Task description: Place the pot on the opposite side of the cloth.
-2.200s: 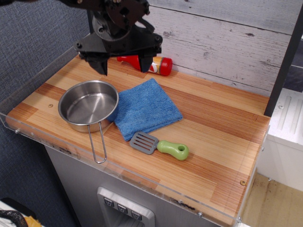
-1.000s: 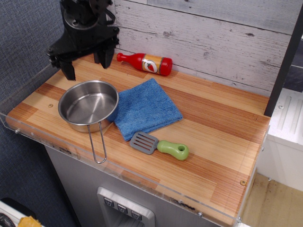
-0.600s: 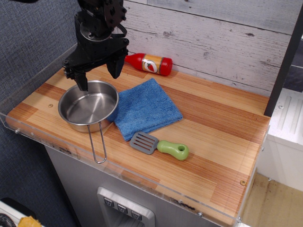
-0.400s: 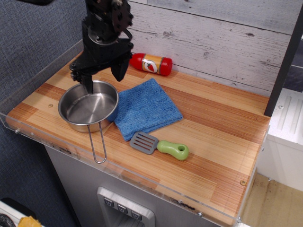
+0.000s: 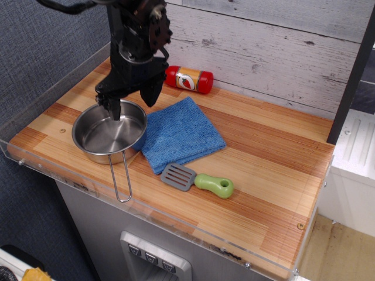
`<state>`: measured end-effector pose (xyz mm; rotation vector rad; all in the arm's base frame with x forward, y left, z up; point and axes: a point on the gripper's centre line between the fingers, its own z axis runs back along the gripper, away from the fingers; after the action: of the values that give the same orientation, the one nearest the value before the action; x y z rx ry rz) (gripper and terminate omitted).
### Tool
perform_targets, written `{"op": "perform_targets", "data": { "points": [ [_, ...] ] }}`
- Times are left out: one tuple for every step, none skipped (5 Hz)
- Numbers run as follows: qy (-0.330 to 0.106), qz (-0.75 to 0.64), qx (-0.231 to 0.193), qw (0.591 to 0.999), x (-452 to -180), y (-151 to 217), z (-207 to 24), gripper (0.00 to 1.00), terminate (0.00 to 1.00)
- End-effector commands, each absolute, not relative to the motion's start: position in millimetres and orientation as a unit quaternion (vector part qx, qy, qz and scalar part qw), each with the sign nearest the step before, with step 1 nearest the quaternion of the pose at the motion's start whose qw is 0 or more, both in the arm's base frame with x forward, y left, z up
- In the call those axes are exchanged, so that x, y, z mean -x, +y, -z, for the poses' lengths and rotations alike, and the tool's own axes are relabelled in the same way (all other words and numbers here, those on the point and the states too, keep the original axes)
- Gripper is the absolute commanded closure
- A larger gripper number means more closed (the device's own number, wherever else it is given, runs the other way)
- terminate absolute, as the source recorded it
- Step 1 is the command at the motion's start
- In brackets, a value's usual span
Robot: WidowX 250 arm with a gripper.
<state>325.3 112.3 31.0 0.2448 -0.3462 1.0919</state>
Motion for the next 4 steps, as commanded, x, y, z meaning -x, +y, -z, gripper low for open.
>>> {"op": "perform_targets", "data": {
  "points": [
    [-0.19, -0.499, -0.136, 0.835, -328.1, 118.3, -45.8, 1.0, 0.0],
    [-0.194, -0.5, -0.14, 0.832, -324.5, 122.0, -51.1, 1.0, 0.0],
    [-0.198, -0.498, -0.142, 0.832, -323.3, 122.7, -54.4, 1.0, 0.0],
    [-0.2, -0.497, -0.143, 0.832, -323.2, 123.5, -55.4, 1.0, 0.0]
  ]
}}
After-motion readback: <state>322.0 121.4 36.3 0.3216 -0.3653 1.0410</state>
